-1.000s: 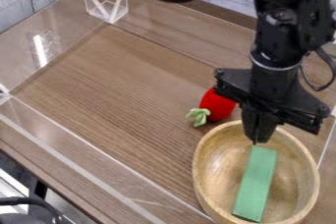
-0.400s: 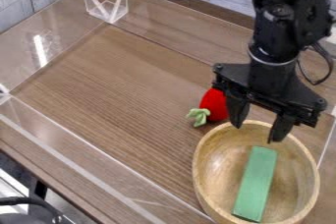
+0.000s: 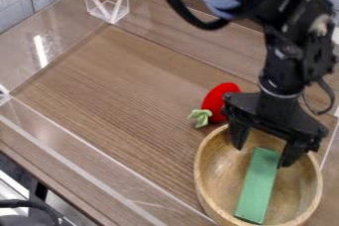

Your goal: Remove the green block from the brown bowl and put it on the table

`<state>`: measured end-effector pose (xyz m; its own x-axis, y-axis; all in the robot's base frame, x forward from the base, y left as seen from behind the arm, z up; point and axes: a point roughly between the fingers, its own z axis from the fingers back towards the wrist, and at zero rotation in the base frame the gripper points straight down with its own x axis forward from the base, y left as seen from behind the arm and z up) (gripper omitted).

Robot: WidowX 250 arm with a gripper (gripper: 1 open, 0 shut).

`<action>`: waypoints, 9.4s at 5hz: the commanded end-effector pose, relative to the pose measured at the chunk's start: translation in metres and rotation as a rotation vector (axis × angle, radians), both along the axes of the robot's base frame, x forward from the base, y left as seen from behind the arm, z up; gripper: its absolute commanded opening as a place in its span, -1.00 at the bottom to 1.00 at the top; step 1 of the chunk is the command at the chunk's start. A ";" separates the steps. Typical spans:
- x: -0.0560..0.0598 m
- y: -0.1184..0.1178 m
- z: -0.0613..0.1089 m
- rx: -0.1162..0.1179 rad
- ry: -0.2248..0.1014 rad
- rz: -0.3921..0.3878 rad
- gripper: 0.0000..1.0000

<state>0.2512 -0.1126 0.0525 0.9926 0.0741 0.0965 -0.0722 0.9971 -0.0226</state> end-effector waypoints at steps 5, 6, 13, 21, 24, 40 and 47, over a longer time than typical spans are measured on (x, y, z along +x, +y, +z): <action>0.013 -0.013 0.073 -0.018 -0.118 0.117 -1.00; 0.000 -0.009 0.065 -0.028 -0.094 0.195 -1.00; -0.058 -0.045 -0.018 -0.098 0.072 0.074 1.00; -0.074 -0.051 -0.012 -0.080 0.127 0.237 -1.00; -0.063 -0.046 0.014 -0.065 0.125 0.074 -1.00; -0.007 0.149 -0.003 -0.018 0.072 -0.128 1.00; -0.006 0.173 -0.005 -0.052 0.061 -0.164 1.00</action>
